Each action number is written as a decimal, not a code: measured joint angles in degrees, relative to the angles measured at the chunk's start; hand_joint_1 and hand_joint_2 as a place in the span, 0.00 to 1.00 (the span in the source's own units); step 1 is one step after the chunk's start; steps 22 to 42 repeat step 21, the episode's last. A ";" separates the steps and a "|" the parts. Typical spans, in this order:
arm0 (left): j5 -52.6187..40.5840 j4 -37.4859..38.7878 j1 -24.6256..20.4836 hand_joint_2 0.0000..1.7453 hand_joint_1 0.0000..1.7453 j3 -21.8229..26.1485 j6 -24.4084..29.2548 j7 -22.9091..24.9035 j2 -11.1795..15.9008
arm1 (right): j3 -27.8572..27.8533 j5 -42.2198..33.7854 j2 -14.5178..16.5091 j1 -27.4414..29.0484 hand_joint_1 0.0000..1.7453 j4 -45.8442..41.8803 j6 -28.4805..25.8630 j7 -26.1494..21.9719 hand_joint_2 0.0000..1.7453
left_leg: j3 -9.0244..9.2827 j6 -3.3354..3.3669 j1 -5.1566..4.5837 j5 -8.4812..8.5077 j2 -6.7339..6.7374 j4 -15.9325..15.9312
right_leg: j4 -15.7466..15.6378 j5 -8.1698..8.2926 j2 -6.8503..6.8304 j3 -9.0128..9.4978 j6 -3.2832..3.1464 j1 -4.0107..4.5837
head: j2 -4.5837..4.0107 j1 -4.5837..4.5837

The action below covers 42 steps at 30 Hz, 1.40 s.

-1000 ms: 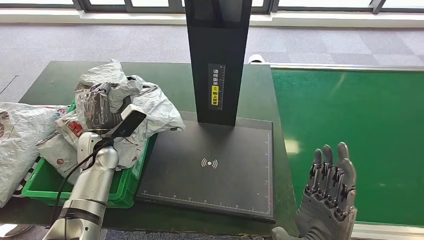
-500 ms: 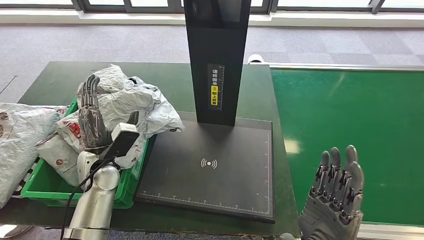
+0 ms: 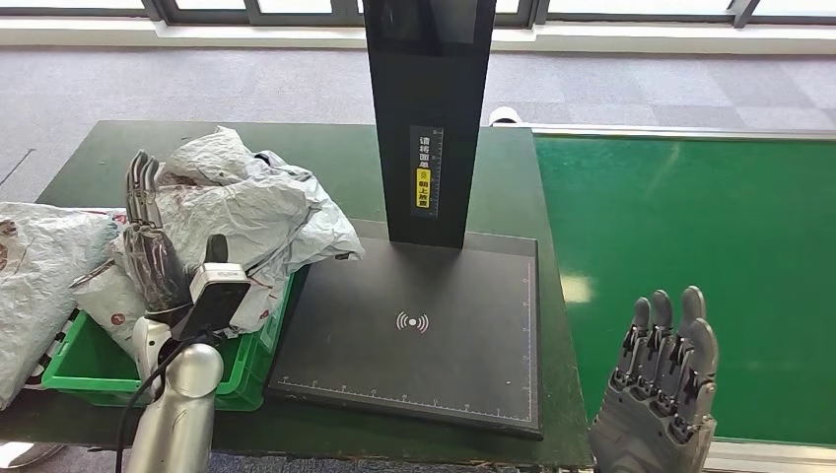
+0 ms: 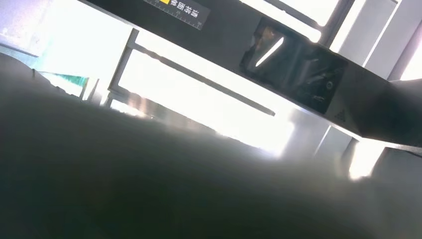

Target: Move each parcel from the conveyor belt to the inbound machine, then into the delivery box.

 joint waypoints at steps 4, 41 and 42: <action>0.00 -0.38 0.10 0.00 0.00 0.00 0.00 0.00 -0.07 | 0.00 0.00 0.00 0.00 0.00 0.00 0.00 0.00 0.00 | 0.00 0.00 0.00 0.00 0.00 0.00 | 0.00 0.00 0.00 0.00 0.00 0.00 | 0.00 0.00; 48.22 -12.01 12.38 1.00 0.00 -11.21 -69.18 -17.75 -0.19 | -13.21 -10.27 2.20 4.08 0.00 2.32 4.97 -2.47 0.00 | 0.03 0.13 -0.14 -0.28 -0.08 0.02 | -0.03 -0.22 -0.17 0.11 0.13 -0.13 | 0.00 -0.01; 48.22 -12.01 12.38 1.00 0.00 -11.21 -69.18 -17.75 -0.19 | -13.21 -10.27 2.20 4.08 0.00 2.32 4.97 -2.47 0.00 | 0.03 0.13 -0.14 -0.28 -0.08 0.02 | -0.03 -0.22 -0.17 0.11 0.13 -0.13 | 0.00 -0.01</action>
